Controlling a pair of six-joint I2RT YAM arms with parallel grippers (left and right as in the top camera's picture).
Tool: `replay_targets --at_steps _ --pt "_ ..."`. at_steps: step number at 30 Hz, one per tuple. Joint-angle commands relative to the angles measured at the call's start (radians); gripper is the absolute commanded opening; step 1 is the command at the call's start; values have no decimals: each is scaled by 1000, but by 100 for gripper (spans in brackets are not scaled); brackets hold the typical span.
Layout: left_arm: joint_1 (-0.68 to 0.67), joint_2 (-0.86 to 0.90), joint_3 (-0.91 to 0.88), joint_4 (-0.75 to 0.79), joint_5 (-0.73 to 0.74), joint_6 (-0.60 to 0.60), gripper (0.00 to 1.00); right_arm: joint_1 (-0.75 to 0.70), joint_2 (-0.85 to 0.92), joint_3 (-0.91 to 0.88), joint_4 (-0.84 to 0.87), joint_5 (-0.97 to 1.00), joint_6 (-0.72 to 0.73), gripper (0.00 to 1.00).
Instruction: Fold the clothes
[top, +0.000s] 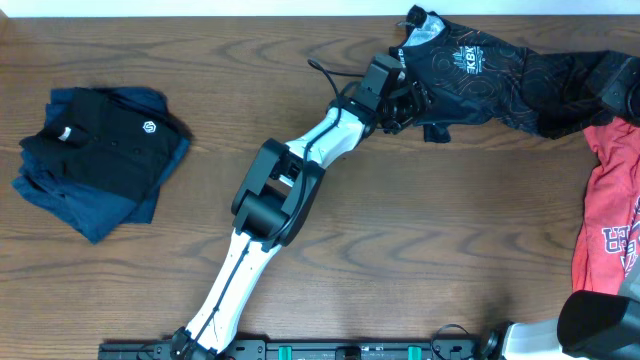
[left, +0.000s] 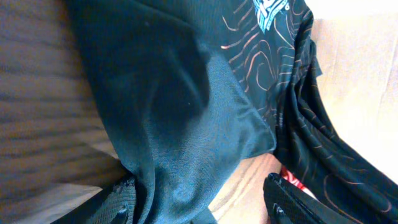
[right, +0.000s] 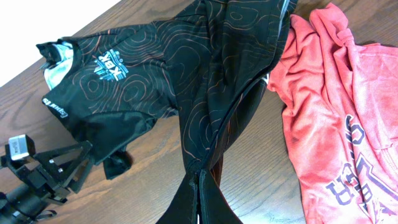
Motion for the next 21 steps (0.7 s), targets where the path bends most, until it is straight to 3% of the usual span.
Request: replay_targets --at_steps 1,6,9,19,21 --pt "-3 67 -3 -14 -13 -58 67 6 -7 2 -2 7 -13 1" --pt "-1 67 -3 39 -40 -58 66 6 -7 2 -2 6 -13 1" --pt "-1 67 -3 73 -69 -58 60 6 -7 2 -2 7 -13 1" --pt "5 67 -3 72 -115 -58 10 6 -7 2 -4 6 -13 1" --pt "11 67 -3 72 -115 -57 6 6 -7 2 -4 7 -13 1"
